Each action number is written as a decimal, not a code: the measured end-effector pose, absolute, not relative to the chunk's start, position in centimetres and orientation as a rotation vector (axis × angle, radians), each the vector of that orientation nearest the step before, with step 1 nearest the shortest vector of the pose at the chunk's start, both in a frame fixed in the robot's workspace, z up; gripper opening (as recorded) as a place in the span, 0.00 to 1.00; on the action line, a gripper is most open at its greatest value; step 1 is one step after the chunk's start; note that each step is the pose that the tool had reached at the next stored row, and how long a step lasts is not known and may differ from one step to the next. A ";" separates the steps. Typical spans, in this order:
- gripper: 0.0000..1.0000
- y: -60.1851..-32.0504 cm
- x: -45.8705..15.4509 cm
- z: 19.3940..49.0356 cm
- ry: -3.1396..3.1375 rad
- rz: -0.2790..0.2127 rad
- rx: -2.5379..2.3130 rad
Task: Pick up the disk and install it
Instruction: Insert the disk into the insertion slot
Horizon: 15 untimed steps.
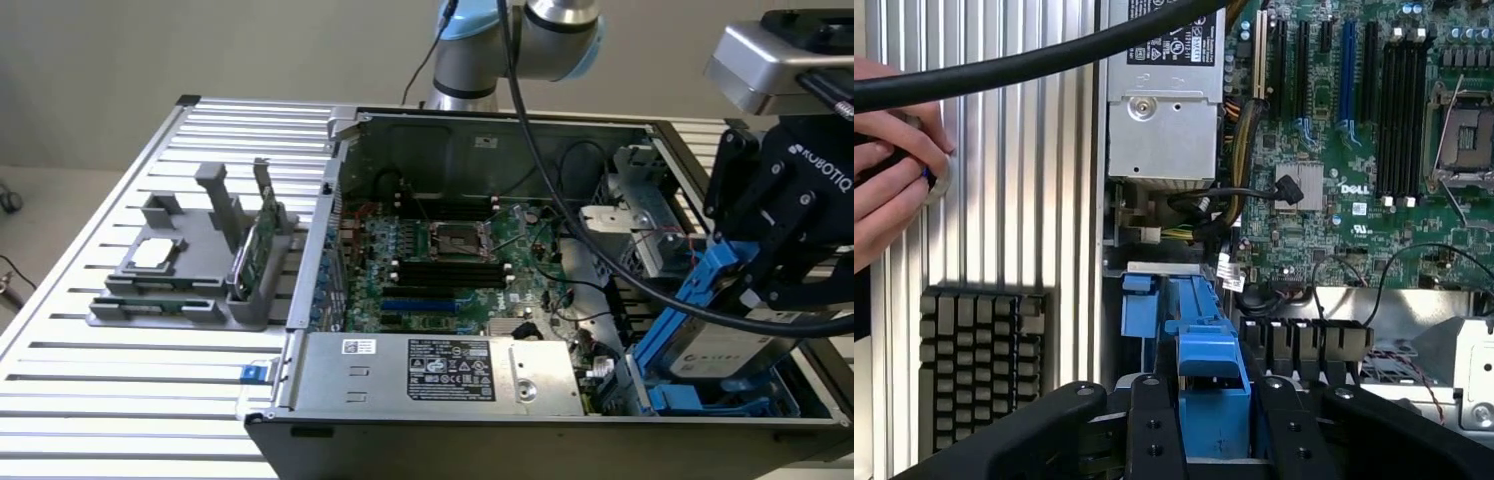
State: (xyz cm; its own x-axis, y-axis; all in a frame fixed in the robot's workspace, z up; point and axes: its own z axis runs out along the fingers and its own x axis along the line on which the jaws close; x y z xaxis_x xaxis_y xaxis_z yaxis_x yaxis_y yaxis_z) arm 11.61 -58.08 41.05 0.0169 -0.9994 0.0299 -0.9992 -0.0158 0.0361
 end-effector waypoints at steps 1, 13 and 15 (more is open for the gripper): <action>0.33 -58.1 11.6 40.9 -2.170 -0.006 2.206; 0.33 -58.0 11.6 39.2 -2.170 -0.006 2.206; 0.33 -58.0 11.6 39.0 -2.170 -0.006 2.206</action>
State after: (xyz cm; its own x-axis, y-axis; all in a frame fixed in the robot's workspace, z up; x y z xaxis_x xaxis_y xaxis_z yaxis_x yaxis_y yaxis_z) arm 11.61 -57.99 38.95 0.0169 -0.9994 0.0300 -0.9992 -0.0158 0.0361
